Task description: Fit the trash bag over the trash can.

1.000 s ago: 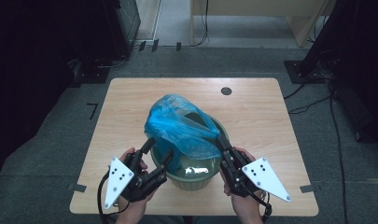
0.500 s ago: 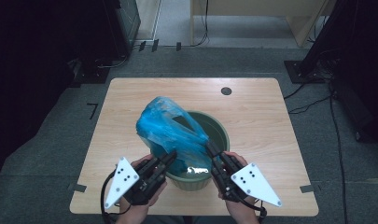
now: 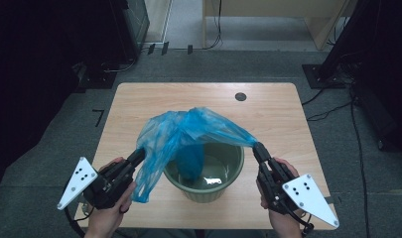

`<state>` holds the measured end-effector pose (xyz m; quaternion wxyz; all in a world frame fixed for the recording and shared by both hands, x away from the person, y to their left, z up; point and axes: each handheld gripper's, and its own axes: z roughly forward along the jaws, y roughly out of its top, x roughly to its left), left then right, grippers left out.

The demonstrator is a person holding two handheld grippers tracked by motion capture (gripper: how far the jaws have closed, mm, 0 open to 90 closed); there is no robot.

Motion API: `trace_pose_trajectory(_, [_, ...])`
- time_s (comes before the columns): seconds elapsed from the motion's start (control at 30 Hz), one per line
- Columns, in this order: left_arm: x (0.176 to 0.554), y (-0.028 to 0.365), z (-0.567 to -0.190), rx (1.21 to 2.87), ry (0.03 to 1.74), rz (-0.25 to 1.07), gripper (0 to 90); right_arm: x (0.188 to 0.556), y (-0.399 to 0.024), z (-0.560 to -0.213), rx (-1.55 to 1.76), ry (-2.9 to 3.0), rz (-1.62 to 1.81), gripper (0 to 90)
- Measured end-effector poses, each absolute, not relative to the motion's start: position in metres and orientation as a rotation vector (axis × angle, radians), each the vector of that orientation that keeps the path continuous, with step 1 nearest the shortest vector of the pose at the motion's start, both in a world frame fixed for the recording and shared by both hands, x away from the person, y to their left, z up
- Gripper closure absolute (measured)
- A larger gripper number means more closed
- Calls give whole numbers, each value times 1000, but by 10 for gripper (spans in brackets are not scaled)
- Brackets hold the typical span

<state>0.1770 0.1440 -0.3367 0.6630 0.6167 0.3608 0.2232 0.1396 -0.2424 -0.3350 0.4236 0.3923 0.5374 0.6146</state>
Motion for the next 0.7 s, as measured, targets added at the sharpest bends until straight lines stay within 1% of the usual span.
trace_pose_trajectory(0.07, [176,150,-339,1402,820,495,900,134,-250,-336,985,1350,1520,900])
trace_pose_trajectory(0.33, [169,167,-350,1452,841,525,900,110,-277,-341,983,1363,1452,900])
trace_pose_trajectory(0.53, [169,176,-361,1487,864,495,900,96,-288,-361,990,1454,1390,900])
trace_pose_trajectory(0.7, [167,172,-377,1548,845,478,900,91,-297,-378,1028,1506,1401,900])
